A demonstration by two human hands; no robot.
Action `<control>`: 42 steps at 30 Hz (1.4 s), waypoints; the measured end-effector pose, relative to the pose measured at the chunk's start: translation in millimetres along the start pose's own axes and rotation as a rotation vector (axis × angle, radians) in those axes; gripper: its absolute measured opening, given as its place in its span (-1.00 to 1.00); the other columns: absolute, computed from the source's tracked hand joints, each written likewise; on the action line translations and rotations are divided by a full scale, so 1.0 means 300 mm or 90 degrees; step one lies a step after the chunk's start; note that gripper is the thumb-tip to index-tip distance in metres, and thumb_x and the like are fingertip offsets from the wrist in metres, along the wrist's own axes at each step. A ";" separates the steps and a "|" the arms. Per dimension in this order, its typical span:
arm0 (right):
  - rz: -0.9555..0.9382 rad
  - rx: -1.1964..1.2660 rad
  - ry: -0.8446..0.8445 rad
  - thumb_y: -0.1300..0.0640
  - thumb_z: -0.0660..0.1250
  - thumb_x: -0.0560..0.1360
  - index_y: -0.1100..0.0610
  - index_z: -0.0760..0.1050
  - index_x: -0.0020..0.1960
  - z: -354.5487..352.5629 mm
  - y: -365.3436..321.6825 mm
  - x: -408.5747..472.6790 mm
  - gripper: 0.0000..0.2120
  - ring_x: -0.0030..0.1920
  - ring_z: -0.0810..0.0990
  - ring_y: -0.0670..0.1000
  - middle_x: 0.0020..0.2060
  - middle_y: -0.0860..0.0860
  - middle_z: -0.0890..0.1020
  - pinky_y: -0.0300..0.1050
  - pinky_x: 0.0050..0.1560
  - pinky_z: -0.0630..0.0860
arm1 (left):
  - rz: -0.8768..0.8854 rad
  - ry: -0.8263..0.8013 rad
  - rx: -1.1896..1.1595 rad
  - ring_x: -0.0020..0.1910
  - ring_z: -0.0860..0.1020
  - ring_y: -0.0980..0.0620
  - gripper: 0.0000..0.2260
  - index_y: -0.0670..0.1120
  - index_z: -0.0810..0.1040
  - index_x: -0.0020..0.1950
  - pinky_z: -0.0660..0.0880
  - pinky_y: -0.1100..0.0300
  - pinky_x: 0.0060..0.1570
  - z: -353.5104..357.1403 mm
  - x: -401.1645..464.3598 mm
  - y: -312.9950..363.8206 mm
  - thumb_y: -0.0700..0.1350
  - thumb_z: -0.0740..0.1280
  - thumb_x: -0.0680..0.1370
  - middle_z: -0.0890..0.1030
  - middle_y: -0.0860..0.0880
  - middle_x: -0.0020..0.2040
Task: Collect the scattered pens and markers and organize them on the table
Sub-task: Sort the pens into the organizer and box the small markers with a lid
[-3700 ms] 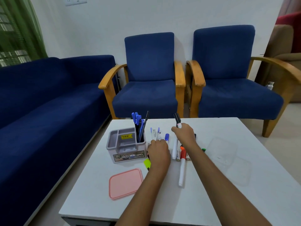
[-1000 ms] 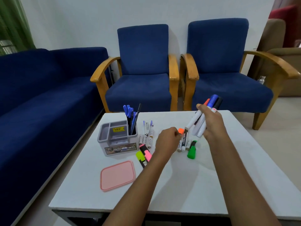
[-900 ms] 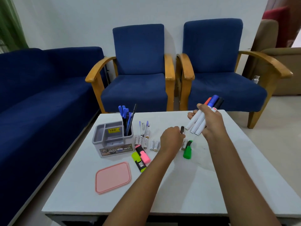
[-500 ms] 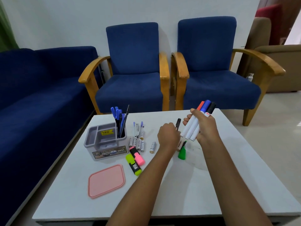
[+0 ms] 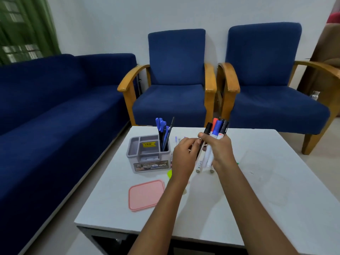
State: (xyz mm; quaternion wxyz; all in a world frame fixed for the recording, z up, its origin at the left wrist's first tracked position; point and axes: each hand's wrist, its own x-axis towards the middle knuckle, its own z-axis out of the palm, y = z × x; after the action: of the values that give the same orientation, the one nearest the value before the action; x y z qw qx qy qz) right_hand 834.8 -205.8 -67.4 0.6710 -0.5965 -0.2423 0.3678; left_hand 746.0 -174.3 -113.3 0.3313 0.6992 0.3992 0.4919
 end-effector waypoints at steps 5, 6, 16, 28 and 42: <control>-0.050 -0.081 0.094 0.17 0.48 0.41 0.19 0.41 0.28 0.025 0.028 -0.006 -0.51 -0.02 0.52 0.09 -0.02 0.08 0.53 0.00 0.15 0.49 | -0.032 0.136 0.010 -0.24 0.51 0.15 -0.81 -0.10 0.62 -0.08 0.42 0.33 -0.28 -0.090 -0.011 -0.034 -0.08 0.24 0.60 0.56 0.06 -0.23; -0.057 -0.085 0.114 0.18 0.47 0.42 0.18 0.41 0.28 0.019 0.045 -0.017 -0.52 0.00 0.52 0.09 -0.02 0.06 0.52 -0.03 0.15 0.47 | -0.036 0.149 0.005 -0.24 0.52 0.13 -0.81 -0.11 0.62 -0.09 0.46 0.28 -0.28 -0.104 -0.013 -0.042 -0.09 0.24 0.60 0.56 0.06 -0.22; -0.114 -0.085 0.237 0.09 0.43 0.46 0.17 0.35 0.41 0.010 0.177 -0.093 -0.44 0.26 0.50 0.13 0.24 0.13 0.55 -0.02 0.32 0.38 | 0.011 0.208 -0.005 -0.20 0.54 0.13 -0.84 -0.19 0.62 -0.03 0.44 0.48 -0.28 -0.121 -0.055 -0.038 -0.17 0.27 0.58 0.56 0.05 -0.17; -0.142 -0.146 0.123 0.12 0.44 0.46 0.21 0.38 0.38 -0.006 0.249 -0.085 -0.46 0.08 0.46 0.01 0.16 0.10 0.56 -0.19 0.07 0.34 | 0.060 0.458 0.051 -0.06 0.42 0.12 -0.76 -0.17 0.58 -0.03 0.43 0.27 -0.10 -0.224 -0.035 -0.126 -0.07 0.18 0.58 0.56 -0.05 -0.09; -0.195 0.025 -0.120 0.27 0.48 0.39 0.04 0.47 -0.05 0.249 0.023 -0.045 -0.74 -0.14 0.67 0.13 -0.14 0.17 0.66 -0.02 -0.05 0.63 | -0.314 0.236 -0.315 0.16 0.56 -0.19 -0.69 0.01 0.60 0.03 0.48 -0.16 0.20 -0.465 0.039 -0.348 0.17 0.27 0.46 0.64 -0.11 0.10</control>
State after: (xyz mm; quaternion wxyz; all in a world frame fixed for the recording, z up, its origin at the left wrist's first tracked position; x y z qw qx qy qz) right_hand 768.1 -169.6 -59.8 0.7049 -0.5022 -0.3853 0.3201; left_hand 591.2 -106.0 -156.4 0.5206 0.3808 0.4773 0.5968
